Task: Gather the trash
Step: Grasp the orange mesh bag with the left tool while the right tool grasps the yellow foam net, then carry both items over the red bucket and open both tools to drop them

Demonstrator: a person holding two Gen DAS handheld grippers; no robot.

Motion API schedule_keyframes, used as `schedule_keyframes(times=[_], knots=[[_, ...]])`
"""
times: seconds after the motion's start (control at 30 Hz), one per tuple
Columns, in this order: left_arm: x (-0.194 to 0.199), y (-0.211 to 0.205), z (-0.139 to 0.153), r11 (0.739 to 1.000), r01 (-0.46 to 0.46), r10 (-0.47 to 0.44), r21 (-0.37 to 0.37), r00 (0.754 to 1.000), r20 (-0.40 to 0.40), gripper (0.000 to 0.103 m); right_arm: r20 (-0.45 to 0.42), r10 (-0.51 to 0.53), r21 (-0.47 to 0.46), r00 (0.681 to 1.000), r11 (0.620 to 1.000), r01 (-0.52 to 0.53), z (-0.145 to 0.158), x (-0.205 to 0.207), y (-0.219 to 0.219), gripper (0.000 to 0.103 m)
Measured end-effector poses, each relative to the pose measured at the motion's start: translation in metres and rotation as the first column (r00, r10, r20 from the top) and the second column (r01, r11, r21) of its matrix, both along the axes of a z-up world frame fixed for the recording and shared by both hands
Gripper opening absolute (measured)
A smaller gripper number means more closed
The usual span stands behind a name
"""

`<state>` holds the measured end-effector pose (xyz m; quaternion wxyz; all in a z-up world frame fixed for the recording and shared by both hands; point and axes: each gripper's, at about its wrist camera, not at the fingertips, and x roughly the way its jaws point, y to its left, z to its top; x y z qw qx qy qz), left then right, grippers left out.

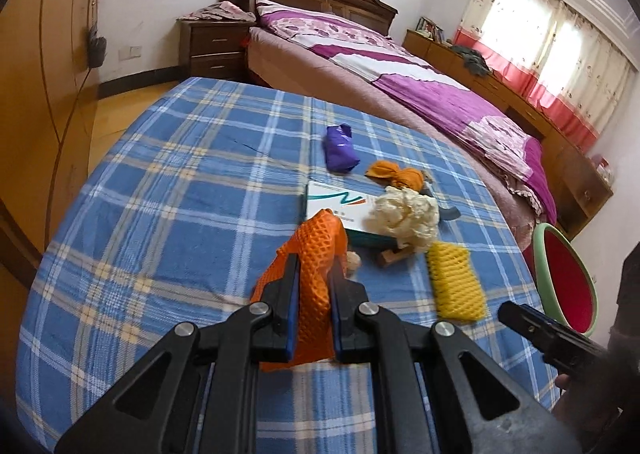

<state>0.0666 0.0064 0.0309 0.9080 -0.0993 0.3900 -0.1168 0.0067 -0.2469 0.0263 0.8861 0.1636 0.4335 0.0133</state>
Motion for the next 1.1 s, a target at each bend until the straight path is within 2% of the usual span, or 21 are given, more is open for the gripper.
schedule_keyframes(times=[0.3,0.37,0.6,0.8,0.87,1.1], knots=[[0.003,0.007,-0.002,1.000,-0.010,0.010,-0.010,1.000,-0.001,0.012,-0.035,0.037,-0.070,0.999,0.997,-0.040,-0.015,0.021,0.025,0.066],[0.003,0.009,-0.003,1.000,-0.011,0.011,-0.013,1.000,-0.001,0.012,-0.029,0.031,-0.085,0.999,0.996,-0.033,-0.018,0.022,0.026,0.062],[0.004,0.009,-0.004,1.000,-0.009,0.009,-0.014,1.000,-0.003,0.012,-0.011,0.035,-0.113,0.999,0.993,-0.036,-0.020,0.022,0.028,0.055],[0.004,0.006,-0.003,1.000,-0.006,0.006,-0.012,1.000,-0.004,0.012,-0.003,0.068,-0.109,0.998,0.992,-0.068,-0.020,0.018,0.030,0.031],[0.004,0.006,-0.003,1.000,-0.008,0.007,-0.013,1.000,-0.004,0.012,-0.003,0.080,-0.101,0.997,0.992,-0.080,-0.021,0.016,0.030,0.019],[-0.002,-0.002,0.005,1.000,0.002,-0.002,-0.010,1.000,0.011,0.012,0.014,0.099,-0.071,0.995,0.993,-0.098,-0.017,0.001,0.029,0.013]])
